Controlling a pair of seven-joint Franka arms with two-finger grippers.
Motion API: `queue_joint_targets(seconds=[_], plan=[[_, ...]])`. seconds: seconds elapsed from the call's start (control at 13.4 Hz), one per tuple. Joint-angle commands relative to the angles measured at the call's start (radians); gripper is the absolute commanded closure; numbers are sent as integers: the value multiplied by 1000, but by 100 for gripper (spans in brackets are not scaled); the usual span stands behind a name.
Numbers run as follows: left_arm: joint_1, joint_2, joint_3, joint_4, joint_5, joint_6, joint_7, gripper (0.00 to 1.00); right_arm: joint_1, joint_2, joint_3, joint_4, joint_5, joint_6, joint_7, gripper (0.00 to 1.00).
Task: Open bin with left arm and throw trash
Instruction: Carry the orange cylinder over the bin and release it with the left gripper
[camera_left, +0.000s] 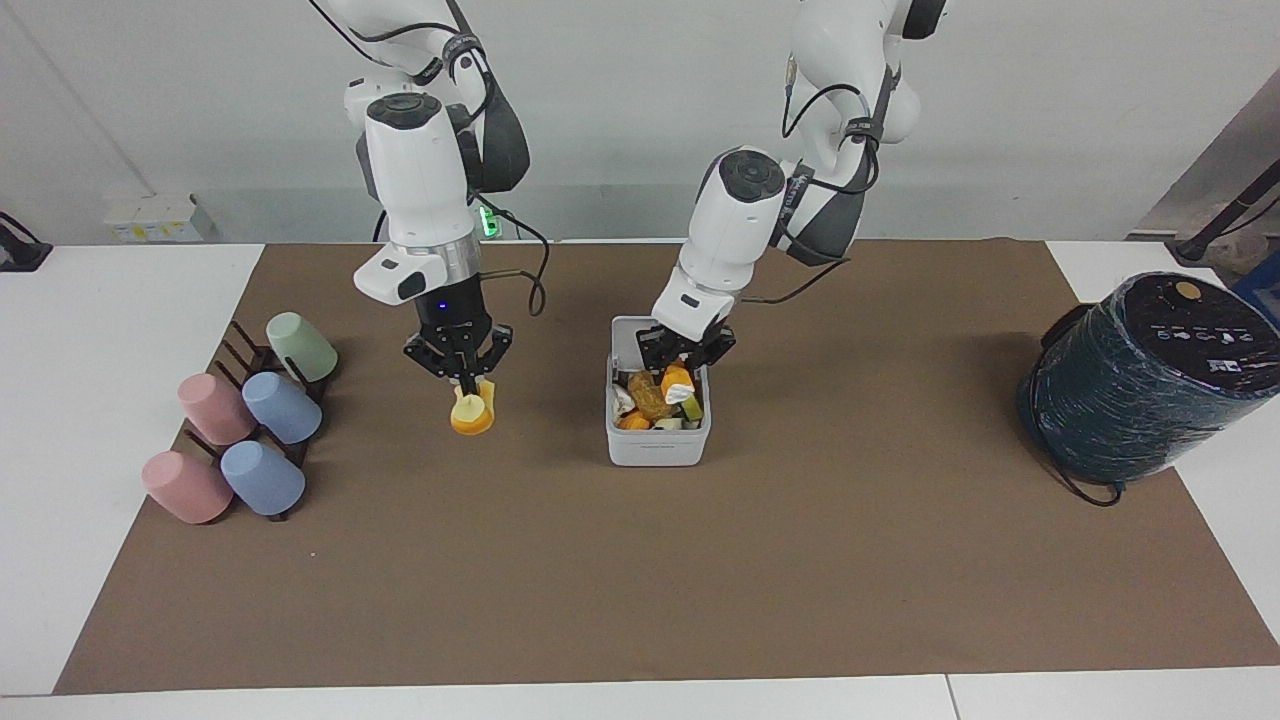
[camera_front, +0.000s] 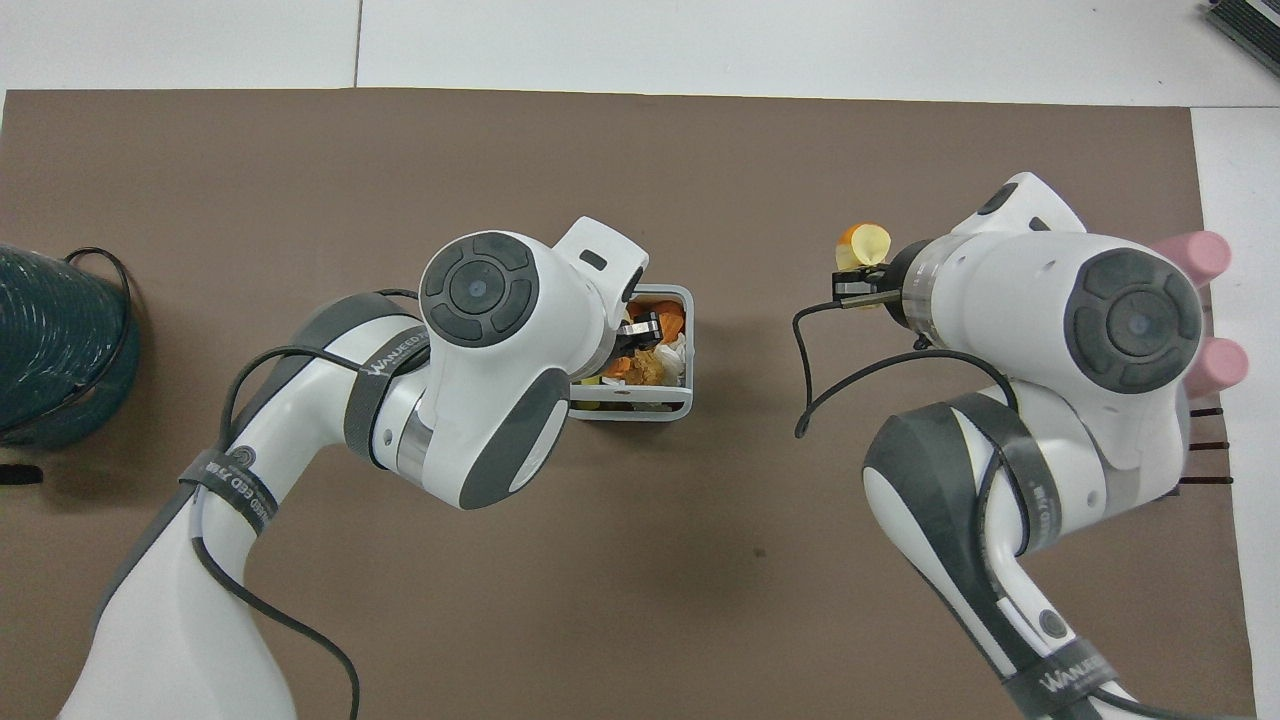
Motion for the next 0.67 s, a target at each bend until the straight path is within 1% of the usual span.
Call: queue_joint_targets(seconds=[0.0, 0.22, 0.45, 0.6], plan=[[-19, 0, 15, 1, -16, -2, -8, 29, 12, 14, 8, 16, -2, -6, 57, 100], [-11, 1, 15, 40, -16, -60, -6, 16, 57, 31, 8, 38, 9, -14, 136, 100], [9, 1, 18, 125, -18, -178, -5, 15, 85, 62, 8, 91, 46, -40, 214, 100], [58, -2, 20, 191, -15, -281, 0, 15, 105, 74, 9, 111, 60, -40, 258, 100]])
